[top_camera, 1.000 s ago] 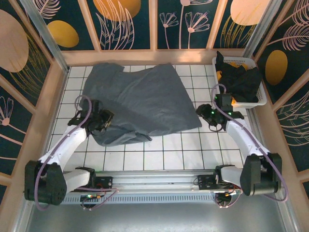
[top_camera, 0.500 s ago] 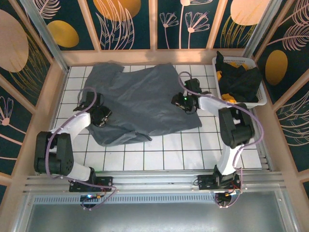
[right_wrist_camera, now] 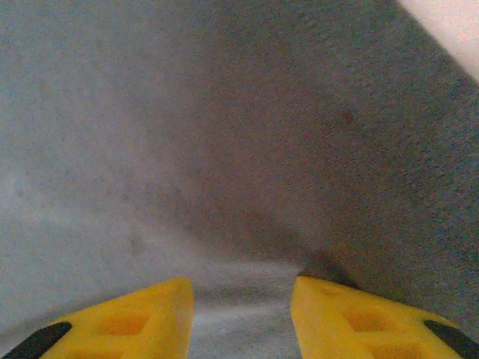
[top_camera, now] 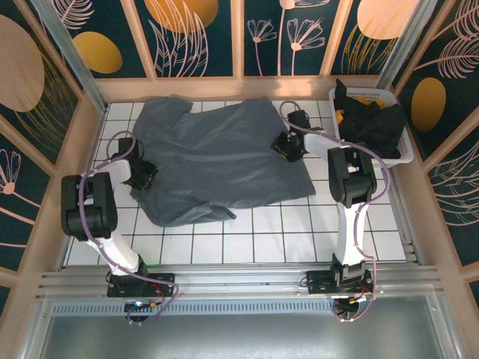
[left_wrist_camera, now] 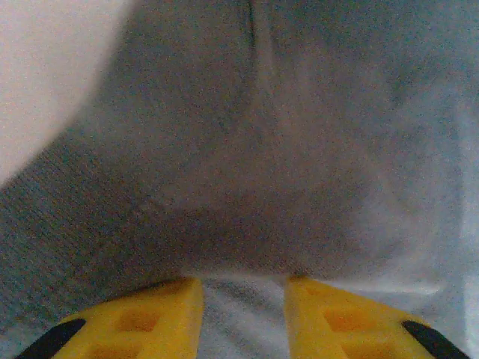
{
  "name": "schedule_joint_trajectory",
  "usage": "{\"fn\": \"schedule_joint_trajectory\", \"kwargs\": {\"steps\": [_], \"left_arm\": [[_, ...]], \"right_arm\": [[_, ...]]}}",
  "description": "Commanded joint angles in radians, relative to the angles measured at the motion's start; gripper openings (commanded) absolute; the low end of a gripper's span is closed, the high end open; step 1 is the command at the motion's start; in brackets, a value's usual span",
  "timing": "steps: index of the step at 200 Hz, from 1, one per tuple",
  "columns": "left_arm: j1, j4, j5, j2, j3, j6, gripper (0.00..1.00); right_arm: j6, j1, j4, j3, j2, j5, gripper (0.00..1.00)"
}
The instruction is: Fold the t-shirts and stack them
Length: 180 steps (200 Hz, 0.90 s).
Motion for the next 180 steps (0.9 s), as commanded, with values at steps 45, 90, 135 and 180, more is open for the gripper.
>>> {"fn": "schedule_joint_trajectory", "kwargs": {"steps": [45, 90, 135, 180], "left_arm": [[-0.036, -0.12, 0.092, 0.306, 0.408, 0.219, 0.41], [-0.175, -0.183, -0.125, 0.047, 0.351, 0.308, 0.56], [-0.489, -0.259, -0.204, -0.19, 0.084, 0.286, 0.49], [-0.68, -0.23, -0.265, -0.261, -0.049, 0.406, 0.34]], "right_arm": [[0.049, -0.151, -0.067, -0.036, -0.05, -0.015, 0.44], [-0.049, -0.077, -0.117, 0.081, -0.178, 0.043, 0.54], [-0.056, 0.014, -0.067, -0.097, -0.417, 0.028, 0.55], [-0.059, 0.049, 0.033, -0.35, -0.663, -0.084, 0.54]]}}
